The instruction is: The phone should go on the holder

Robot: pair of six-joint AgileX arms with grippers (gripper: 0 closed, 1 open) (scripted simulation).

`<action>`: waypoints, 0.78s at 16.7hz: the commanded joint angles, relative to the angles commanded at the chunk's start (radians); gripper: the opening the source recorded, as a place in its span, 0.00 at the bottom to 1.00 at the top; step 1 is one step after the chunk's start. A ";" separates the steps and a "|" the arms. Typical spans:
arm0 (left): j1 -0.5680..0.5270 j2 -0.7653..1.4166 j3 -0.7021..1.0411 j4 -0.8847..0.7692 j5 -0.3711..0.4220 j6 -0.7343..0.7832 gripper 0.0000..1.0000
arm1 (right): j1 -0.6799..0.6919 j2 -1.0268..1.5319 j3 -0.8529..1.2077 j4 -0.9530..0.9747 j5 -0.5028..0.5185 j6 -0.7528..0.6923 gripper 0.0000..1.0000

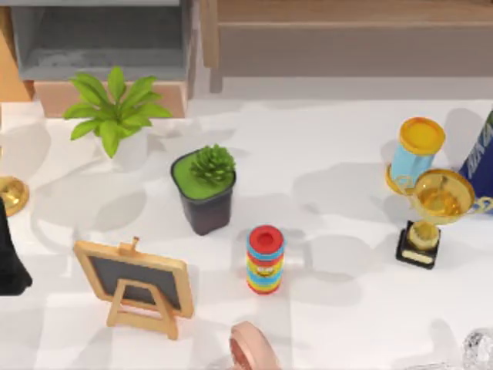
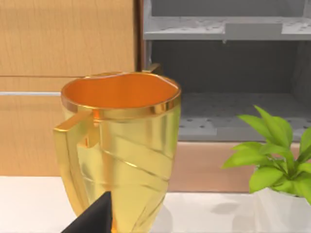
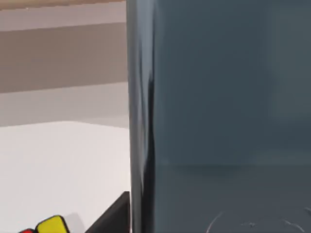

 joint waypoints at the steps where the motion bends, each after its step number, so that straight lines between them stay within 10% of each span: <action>1: 0.000 0.000 0.000 0.000 0.000 0.000 1.00 | 0.005 0.005 0.002 -0.002 0.001 0.002 0.00; 13: 0.000 0.000 0.000 0.000 0.000 0.000 1.00 | 0.074 0.177 0.080 0.116 0.062 0.051 0.00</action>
